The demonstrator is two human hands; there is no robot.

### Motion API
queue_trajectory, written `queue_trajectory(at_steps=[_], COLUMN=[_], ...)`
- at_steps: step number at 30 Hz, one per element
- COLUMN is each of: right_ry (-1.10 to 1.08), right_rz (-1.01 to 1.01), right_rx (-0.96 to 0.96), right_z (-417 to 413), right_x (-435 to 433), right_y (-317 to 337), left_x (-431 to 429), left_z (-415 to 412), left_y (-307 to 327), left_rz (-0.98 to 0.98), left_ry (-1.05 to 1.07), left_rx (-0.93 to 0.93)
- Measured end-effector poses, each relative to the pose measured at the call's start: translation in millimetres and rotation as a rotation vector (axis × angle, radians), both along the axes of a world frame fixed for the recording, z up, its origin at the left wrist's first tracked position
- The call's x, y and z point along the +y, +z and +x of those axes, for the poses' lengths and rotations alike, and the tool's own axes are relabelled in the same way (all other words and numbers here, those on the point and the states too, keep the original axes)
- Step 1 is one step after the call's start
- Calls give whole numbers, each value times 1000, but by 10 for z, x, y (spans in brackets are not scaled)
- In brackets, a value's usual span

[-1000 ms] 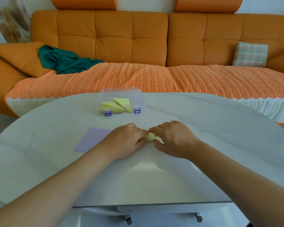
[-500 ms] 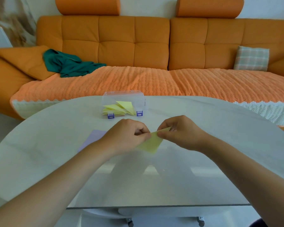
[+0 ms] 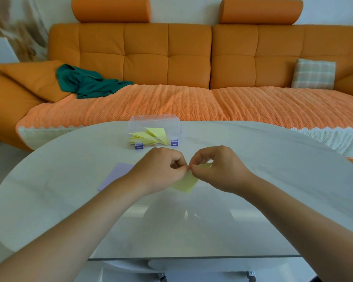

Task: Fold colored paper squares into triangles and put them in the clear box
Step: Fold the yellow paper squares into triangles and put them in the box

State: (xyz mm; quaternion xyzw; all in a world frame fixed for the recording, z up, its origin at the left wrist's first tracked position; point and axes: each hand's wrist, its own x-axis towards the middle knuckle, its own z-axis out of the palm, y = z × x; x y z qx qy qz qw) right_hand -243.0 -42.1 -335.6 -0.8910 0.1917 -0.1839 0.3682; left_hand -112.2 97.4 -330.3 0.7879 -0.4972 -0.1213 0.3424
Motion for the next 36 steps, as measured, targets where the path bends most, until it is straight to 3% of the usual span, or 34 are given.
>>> queue_trajectory(at_steps=[15,22,26,30,36], right_ry=[-136,62,74,93,52], right_rz=[-167,-183,-208,-291,-248], right_rx=[28,18,27,30,-40], right_z=[-88,-23,-7,-8,-3], right_x=[-324,-106,-73,-68,-95], right_y=[-35,-39,-34,-26,-50], left_x=[85,52,25,11,4], left_z=[204,152,116,77,84], left_y=[38,1,10,32,86], left_rz=[63,54,80,109,92], left_ry=[6,-18,6,28,86], left_rx=[-124,-115,-168,-351,-314])
